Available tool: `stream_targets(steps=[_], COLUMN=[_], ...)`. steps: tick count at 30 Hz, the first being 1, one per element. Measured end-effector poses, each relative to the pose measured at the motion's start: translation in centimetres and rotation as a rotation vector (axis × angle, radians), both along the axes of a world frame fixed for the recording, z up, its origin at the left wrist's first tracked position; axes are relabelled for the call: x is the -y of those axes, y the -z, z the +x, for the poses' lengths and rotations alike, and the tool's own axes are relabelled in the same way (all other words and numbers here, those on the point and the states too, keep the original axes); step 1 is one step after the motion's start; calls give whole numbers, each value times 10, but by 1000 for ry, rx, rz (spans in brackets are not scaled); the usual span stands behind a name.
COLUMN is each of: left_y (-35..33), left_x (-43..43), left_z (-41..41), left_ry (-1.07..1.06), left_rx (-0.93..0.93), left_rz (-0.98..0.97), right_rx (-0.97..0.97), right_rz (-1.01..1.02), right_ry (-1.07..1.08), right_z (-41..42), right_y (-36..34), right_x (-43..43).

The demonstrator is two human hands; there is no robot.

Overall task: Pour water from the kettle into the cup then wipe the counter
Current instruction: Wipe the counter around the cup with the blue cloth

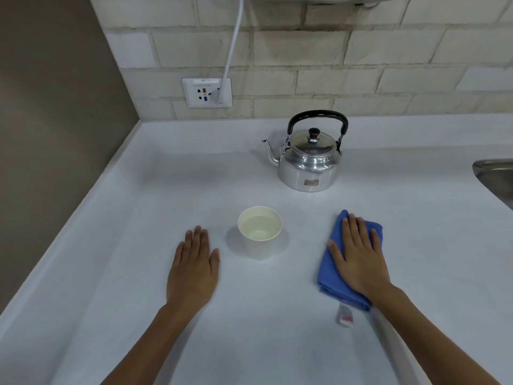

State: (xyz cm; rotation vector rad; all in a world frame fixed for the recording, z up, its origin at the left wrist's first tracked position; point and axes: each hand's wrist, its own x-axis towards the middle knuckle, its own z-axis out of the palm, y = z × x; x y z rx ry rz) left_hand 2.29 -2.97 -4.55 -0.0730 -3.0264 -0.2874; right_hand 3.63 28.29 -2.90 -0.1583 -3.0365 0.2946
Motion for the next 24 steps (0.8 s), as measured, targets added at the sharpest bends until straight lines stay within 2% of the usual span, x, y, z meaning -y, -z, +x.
stream_targets(steps=[4,10,12,16,18,24], left_y=[1,1,1,0,-1,-3], left_x=[0,3,3,0,-3,-6], left_z=[-1,1,1,1,1,1], left_ry=[0,31,29,1,0,-15], left_rx=[2,-25,-31,-45,-69,-60], left_rz=[-9,18,24,21,13,39], right_rx=[18,7,10,18,34,61], right_rz=[-2,-6,7,-4,-11,-16], right_ry=[-25,-324,-308,-122,-133,-544], right_z=[-36,13,22,0,-19,-79], right_y=[-1,9,9,5,6,-4], right_x=[28,22,5,-9,-1,39])
